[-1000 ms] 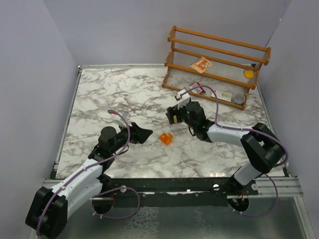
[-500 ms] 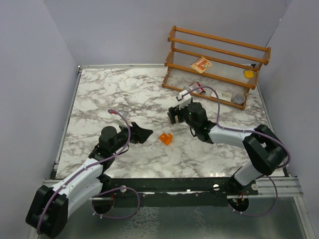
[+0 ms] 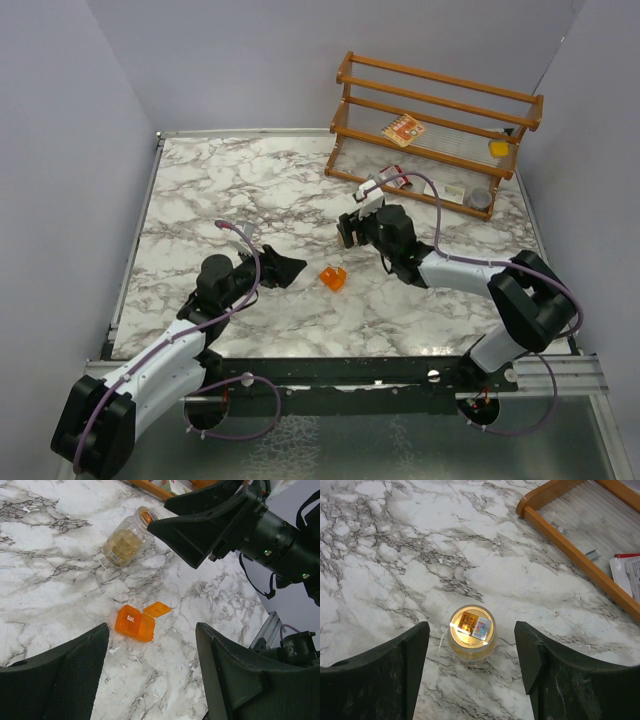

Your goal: Sort the pills into containers

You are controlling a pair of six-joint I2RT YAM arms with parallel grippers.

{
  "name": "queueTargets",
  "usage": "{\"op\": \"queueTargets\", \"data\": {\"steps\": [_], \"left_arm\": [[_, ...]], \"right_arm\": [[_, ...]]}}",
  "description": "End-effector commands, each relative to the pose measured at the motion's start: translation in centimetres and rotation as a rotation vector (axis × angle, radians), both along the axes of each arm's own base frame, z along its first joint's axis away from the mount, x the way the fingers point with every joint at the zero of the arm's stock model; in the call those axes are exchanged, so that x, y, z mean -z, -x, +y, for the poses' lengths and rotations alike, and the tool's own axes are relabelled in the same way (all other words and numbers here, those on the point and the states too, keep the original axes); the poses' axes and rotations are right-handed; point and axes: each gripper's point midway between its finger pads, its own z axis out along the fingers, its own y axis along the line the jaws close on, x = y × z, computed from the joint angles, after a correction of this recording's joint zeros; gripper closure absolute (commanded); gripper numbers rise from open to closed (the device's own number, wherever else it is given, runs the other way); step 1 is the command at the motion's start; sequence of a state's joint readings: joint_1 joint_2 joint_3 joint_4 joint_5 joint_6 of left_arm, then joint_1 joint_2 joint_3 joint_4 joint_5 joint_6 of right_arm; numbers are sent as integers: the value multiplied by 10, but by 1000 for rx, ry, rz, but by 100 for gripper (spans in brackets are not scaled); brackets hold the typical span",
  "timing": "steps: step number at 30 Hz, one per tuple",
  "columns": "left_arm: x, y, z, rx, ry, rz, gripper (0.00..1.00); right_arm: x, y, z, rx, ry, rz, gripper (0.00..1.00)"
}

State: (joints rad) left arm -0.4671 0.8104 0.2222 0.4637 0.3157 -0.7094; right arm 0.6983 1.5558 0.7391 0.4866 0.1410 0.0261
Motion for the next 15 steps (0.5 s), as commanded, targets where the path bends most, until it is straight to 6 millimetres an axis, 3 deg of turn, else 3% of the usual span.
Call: {"op": "queueTargets", "data": {"steps": [1, 15], "left_arm": [[-10, 3, -1, 9, 28, -39, 28], [-8, 3, 0, 4, 28, -36, 28]], "right_arm": [[-1, -9, 9, 4, -20, -10, 32], [6, -14, 17, -8, -28, 1, 41]]}}
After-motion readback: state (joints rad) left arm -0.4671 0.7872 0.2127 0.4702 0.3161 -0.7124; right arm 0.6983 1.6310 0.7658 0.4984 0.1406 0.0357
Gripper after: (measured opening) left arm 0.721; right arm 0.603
